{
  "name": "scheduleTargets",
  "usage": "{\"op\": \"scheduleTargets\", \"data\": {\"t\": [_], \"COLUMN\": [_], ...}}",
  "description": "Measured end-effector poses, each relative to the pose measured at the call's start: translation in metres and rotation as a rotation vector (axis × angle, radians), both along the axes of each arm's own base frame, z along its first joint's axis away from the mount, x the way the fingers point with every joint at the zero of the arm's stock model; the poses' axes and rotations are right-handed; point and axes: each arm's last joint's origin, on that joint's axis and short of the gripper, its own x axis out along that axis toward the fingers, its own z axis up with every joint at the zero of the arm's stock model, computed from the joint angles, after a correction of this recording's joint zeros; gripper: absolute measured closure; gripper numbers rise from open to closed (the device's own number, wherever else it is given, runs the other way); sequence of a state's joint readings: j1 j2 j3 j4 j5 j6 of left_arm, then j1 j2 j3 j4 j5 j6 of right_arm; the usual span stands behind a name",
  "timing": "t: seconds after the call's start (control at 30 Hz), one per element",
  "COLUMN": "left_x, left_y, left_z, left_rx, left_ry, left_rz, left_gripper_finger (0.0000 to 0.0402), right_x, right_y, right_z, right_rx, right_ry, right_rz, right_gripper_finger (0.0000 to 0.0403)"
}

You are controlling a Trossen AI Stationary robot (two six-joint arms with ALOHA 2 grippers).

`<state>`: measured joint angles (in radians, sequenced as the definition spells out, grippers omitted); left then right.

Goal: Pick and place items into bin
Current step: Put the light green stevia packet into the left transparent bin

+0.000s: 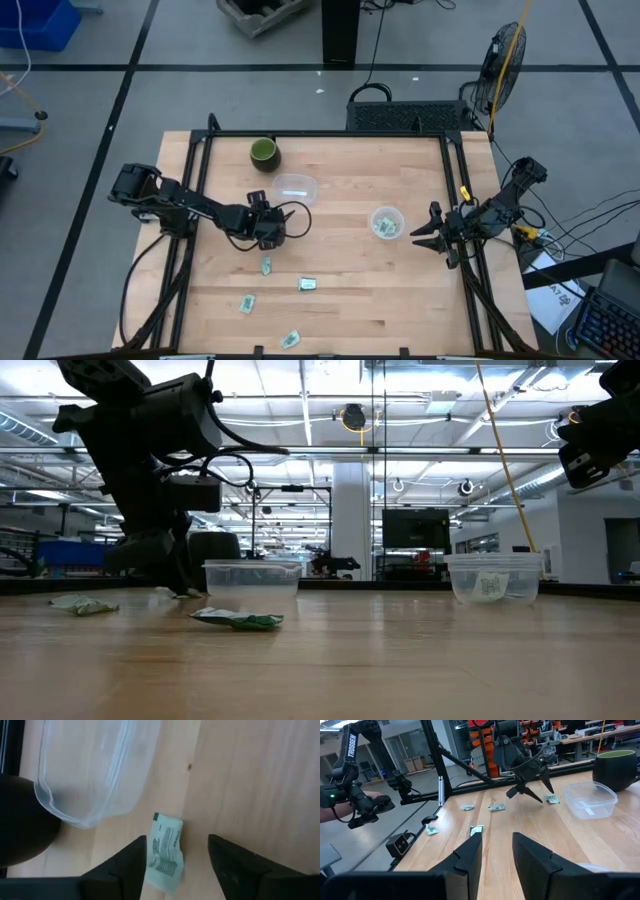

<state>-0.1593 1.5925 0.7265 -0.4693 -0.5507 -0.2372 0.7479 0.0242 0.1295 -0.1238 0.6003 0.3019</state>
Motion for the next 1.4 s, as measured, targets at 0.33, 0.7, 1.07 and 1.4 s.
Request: {"op": "scheduleTargets", "data": {"t": [0.33, 0.7, 1.07, 1.4], "left_x": [0.002, 0.002, 0.006, 0.018], "left_y": [0.016, 0.026, 0.023, -0.003], "left_z": [-0.001, -0.001, -0.001, 0.006], "left_rx": [-0.06, -0.116, -0.23, -0.326], "left_ry": [0.018, 0.018, -0.033, -0.146], "left_rz": [0.032, 0.057, 0.069, -0.045], "left_gripper_finger": [0.0187, 0.0303, 0.0392, 0.0396], "right_x": [0.0, 0.0, 0.0, 0.0], "right_y": [0.0, 0.0, 0.0, 0.0], "right_z": [0.0, 0.0, 0.0, 0.0], "right_rx": [0.0, 0.0, 0.0, 0.0], "right_ry": [0.0, 0.0, 0.0, 0.0], "right_rz": [0.0, 0.0, 0.0, -0.001], "right_gripper_finger": [0.0303, 0.0303, 0.0303, 0.0303]}}
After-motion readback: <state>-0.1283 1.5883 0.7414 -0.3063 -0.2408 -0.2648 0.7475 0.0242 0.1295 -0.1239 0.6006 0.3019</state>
